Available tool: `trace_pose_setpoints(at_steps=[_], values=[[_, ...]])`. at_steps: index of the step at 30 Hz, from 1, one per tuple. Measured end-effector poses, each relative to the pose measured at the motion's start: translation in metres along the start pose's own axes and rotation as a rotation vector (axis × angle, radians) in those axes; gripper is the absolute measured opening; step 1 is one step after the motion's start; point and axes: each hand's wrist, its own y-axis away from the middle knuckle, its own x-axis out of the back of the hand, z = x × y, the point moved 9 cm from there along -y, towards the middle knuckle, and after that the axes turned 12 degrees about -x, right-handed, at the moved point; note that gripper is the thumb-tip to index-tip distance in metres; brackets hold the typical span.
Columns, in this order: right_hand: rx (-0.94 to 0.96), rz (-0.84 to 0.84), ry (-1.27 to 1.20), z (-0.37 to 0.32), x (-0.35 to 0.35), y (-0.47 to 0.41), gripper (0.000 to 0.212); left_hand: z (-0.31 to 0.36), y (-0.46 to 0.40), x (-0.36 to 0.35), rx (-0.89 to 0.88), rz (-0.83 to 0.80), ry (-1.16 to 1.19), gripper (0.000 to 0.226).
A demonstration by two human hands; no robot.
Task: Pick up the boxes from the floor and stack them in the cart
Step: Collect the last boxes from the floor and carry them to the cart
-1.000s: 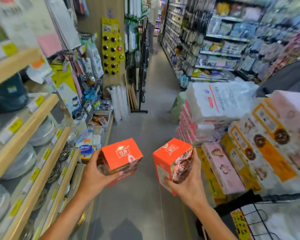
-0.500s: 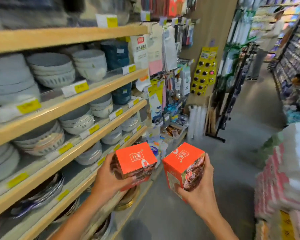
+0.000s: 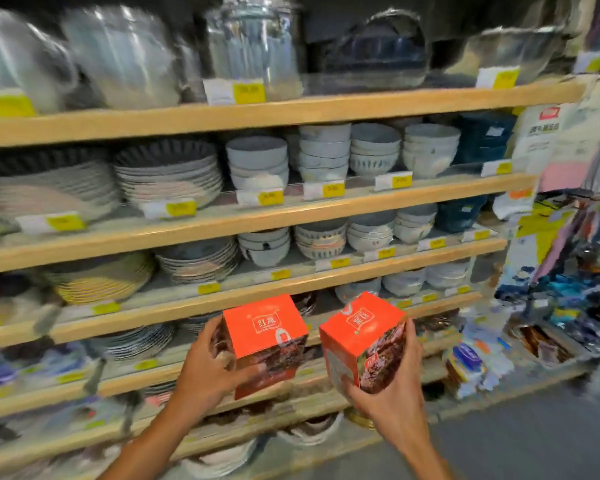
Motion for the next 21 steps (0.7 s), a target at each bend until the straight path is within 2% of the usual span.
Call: trace_pose_setpoints(at_steps=[9, 14, 21], values=[[0.110, -0.384, -0.082, -0.117, -0.203, 0.083, 0.142, -0.018, 0.109, 0.233, 0.036, 0.351, -0.060, 0.089], [0.188, -0.560, -0.101, -0.175, -0.317, 0.162, 0.144, -0.040, 0.185, 0.363, 0.111, 0.521, -0.123, 0.105], [0.327, -0.763, -0.075, -0.227, -0.445, 0.263, 0.134, -0.049, 0.291, 0.495, 0.145, 0.721, -0.234, 0.104]])
